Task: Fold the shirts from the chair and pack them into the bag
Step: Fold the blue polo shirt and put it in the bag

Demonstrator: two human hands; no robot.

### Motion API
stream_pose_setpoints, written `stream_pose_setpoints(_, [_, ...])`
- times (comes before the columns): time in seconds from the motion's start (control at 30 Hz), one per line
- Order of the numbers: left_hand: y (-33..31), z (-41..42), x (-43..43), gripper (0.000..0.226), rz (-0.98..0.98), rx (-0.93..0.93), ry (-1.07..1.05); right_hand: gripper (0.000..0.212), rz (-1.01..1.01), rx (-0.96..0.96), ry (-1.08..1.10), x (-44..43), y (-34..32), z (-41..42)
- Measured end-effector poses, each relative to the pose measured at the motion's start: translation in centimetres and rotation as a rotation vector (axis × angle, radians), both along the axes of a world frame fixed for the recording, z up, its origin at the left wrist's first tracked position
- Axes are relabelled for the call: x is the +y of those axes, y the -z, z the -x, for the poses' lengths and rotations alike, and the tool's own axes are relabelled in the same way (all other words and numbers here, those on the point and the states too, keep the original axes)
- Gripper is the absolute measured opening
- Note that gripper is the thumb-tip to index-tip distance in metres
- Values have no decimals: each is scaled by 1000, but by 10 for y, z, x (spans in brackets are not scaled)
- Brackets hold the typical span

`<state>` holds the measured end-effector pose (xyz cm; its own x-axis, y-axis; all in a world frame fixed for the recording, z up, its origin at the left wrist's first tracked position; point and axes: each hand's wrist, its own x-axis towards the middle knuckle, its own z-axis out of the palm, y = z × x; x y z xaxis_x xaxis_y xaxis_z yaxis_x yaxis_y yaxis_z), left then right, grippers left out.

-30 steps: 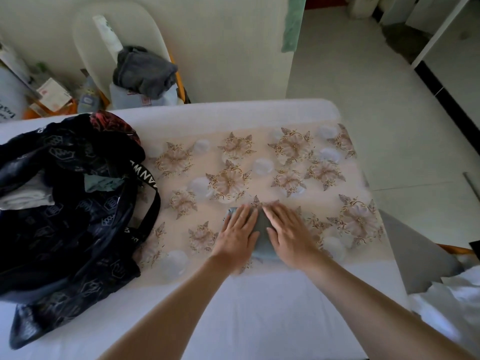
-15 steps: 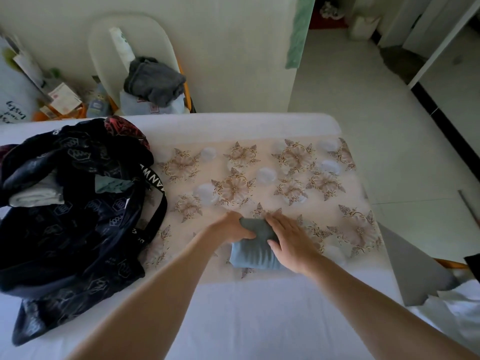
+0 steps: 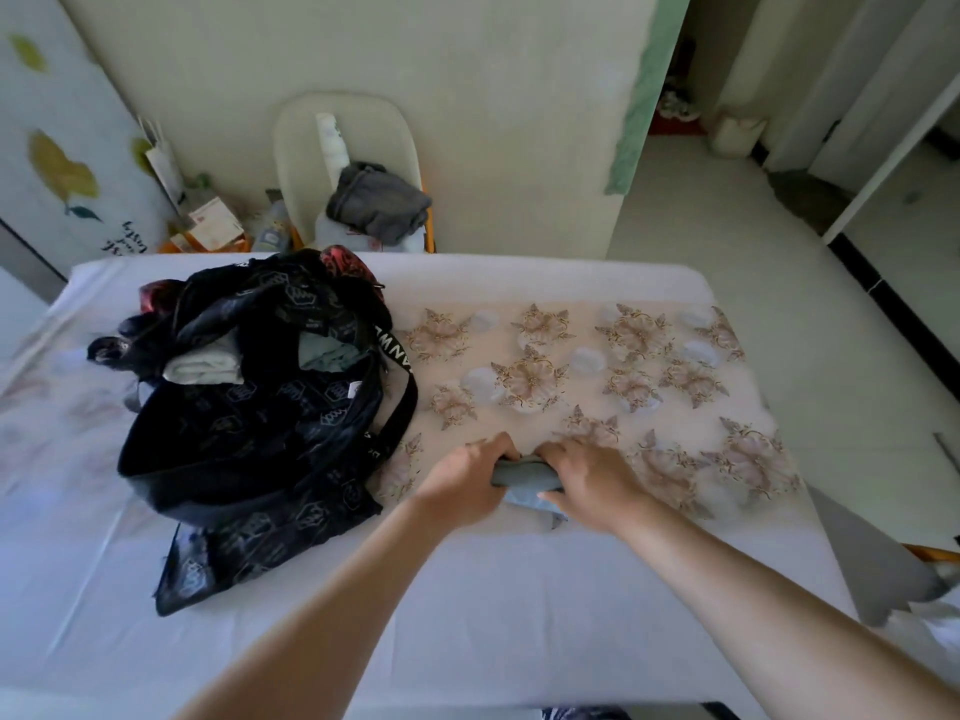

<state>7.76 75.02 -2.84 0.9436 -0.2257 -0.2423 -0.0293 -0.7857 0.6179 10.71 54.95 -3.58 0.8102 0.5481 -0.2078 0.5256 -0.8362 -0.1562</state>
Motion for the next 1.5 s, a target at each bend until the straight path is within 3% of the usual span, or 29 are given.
stream_pose_setpoints(0.2, [31, 37, 11, 68, -141, -21, 109, 49, 86, -36, -49, 22, 25, 33])
stream_pose_setpoints(0.3, [37, 34, 10, 59, -67, -55, 29, 52, 75, -6, -86, 19, 24, 26])
stream_pose_setpoints(0.43, [15, 13, 16, 43, -132, -101, 29, 47, 14, 0, -99, 18, 2, 0])
stream_pose_setpoints(0.6, [-21, -1, 53, 41, -83, -247, -61, 47, -159, -31, -128, 46, -28, -30])
stream_pose_setpoints(0.77, [-53, 4, 127, 37, -96, -364, -271, 37, -300, -85, -221, 121, -60, -61])
stream_pose_setpoints(0.97, [-65, 12, 248, 31, -68, -341, -473, 46, -302, -142, -338, 255, -61, -82])
stream_pose_setpoints(1.07, [-58, 13, 310, 31, -23, -263, -575, 41, -313, -37, -362, 323, -57, -85])
stream_pose_setpoints(1.2, [-41, 9, 368, 35, -31, -146, -652, 38, -275, 245, -261, 393, -36, -91])
stream_pose_setpoints(1.27, [-23, 8, 394, 44, -158, -160, -616, 38, -262, 303, -211, 418, -16, -93])
stream_pose_setpoints(1.37, [4, 5, 412, 46, -428, -320, -383, 41, -211, 228, -156, 435, 15, -97])
stream_pose_setpoints(1.43, [13, 1, 410, 37, -489, -451, -228, 43, -182, 196, -148, 438, 27, -97])
stream_pose_setpoints(1.5, [22, -5, 406, 44, -494, -477, -89, 42, -200, 161, -132, 439, 32, -97])
